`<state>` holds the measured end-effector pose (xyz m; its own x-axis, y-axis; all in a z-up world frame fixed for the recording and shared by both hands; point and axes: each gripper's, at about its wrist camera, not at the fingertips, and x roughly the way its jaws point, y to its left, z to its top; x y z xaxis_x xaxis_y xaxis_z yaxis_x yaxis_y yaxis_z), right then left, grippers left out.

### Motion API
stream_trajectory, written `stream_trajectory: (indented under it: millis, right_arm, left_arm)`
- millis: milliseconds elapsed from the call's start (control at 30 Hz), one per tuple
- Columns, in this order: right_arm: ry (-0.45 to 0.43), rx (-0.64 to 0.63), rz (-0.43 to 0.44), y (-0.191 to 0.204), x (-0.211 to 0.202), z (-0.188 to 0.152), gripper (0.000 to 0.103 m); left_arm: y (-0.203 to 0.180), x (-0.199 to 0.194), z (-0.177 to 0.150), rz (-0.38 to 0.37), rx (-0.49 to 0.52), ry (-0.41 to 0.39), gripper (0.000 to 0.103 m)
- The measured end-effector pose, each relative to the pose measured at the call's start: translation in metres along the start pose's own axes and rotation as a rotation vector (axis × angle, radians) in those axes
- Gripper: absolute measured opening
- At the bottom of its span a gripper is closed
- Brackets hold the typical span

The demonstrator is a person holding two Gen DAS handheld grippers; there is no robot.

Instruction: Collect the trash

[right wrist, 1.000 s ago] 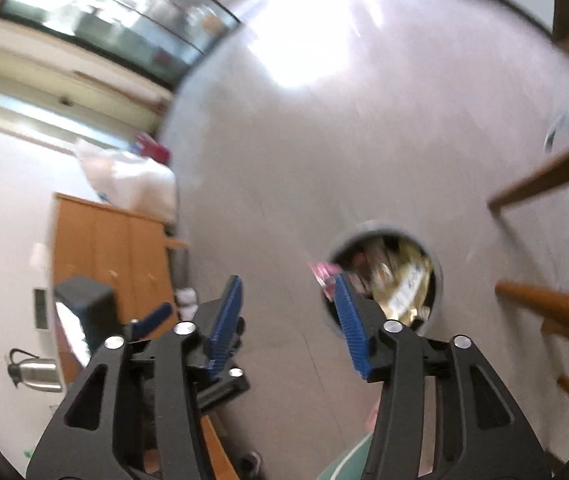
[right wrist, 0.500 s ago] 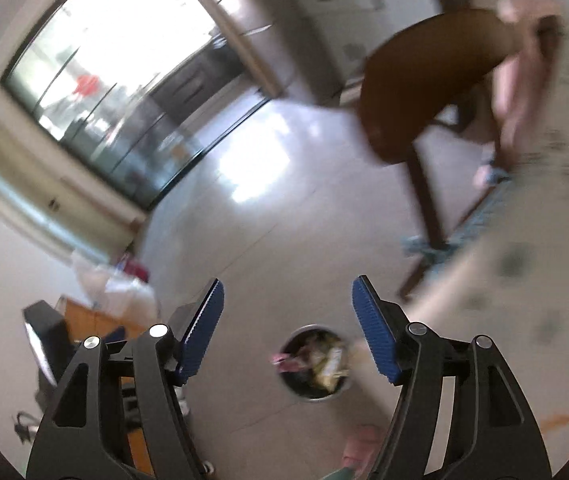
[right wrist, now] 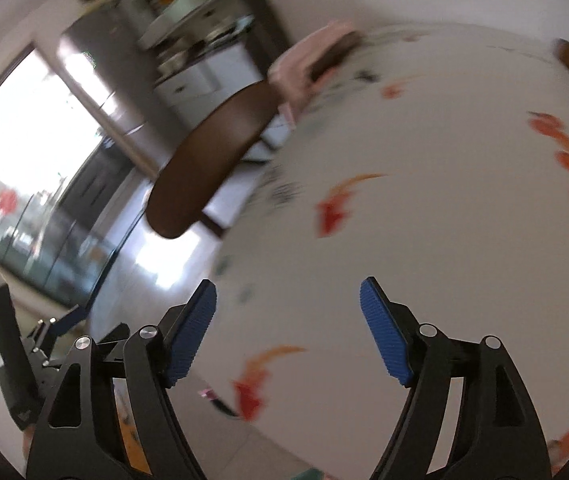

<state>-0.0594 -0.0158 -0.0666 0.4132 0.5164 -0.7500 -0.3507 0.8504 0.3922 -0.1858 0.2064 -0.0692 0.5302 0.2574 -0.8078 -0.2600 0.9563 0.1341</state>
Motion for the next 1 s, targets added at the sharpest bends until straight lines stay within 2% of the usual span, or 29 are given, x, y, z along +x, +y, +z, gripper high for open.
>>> stream_trajectory:
  millis: [67,267,400,500,700,900,1000]
  right_arm:
    - [-0.013,0.029,-0.033,-0.029,-0.016,0.001,0.075]
    - [-0.059,0.06,-0.135,-0.105,-0.067,0.005,0.075]
    - [-0.08,0.093,-0.182,-0.148,-0.094,0.007,0.075]
    - [-0.089,0.125,-0.196,-0.177,-0.108,0.008,0.075]
    - [-0.096,0.151,-0.235,-0.214,-0.13,0.009,0.075]
    - [-0.132,0.219,-0.25,-0.231,-0.137,0.012,0.075]
    - [-0.141,0.231,-0.256,-0.23,-0.136,0.015,0.075]
  left_arm:
    - [-0.039,-0.004,0.012,-0.034,0.053,-0.011,0.096]
    - [-0.131,-0.018,0.049,-0.146,0.115,-0.074,0.096]
    - [-0.186,-0.026,0.064,-0.186,0.178,-0.106,0.096]
    - [-0.225,-0.03,0.072,-0.242,0.203,-0.115,0.096]
    - [-0.273,-0.035,0.084,-0.333,0.224,-0.114,0.096]
    - [-0.301,-0.039,0.097,-0.345,0.305,-0.164,0.096]
    - [-0.304,-0.036,0.106,-0.363,0.31,-0.166,0.096]
